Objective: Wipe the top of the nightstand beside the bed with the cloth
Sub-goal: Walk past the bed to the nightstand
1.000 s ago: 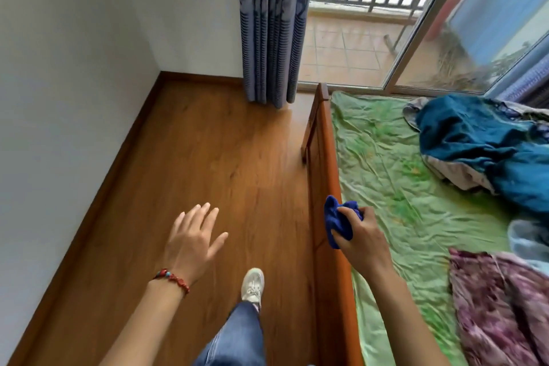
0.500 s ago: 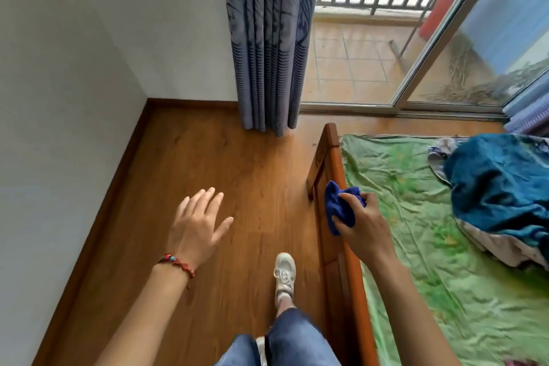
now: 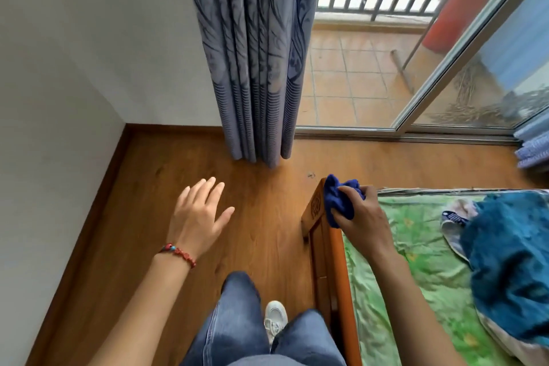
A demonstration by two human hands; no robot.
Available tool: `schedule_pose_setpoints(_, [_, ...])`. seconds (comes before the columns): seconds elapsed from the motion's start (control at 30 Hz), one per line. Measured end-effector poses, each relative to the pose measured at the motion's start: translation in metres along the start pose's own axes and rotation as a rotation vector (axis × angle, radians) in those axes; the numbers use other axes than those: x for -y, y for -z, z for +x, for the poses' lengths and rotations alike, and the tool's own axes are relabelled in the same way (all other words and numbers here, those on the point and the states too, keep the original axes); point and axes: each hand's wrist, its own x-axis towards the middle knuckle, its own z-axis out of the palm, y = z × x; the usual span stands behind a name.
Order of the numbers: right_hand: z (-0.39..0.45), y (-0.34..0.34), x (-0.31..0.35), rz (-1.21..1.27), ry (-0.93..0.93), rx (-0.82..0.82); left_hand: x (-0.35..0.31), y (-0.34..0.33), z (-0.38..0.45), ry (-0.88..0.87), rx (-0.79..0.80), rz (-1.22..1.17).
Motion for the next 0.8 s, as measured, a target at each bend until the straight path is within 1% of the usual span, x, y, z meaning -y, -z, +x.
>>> schedule_pose_setpoints(0.2, [0.099, -0.015, 0.001, -0.009, -0.048, -0.028, 0.02, -0.015, 0.117, -0.094, 0.052, -0.014])
schedule_pose_setpoints(0.33, [0.162, -0.024, 0.007, -0.018, -0.145, -0.063, 0.036, -0.021, 0.195, -0.199, 0.082, -0.01])
schedule_pose_setpoints(0.4, [0.187, -0.025, 0.01, -0.009, -0.177, -0.096, 0.041, -0.023, 0.23, -0.253, 0.092, -0.007])
schedule_pose_setpoints(0.5, [0.219, -0.025, 0.01, -0.007, -0.243, -0.104, 0.043, -0.024, 0.28, -0.328, 0.101, -0.013])
schedule_pose_setpoints(0.63, [0.255, -0.023, 0.001, 0.006, -0.3, -0.116, 0.03, -0.029, 0.338, -0.417, 0.077, -0.036])
schedule_pose_setpoints(0.8, [0.296, -0.013, -0.025, 0.007, -0.361, -0.157, -0.011, -0.045, 0.405, -0.568, 0.063, -0.068])
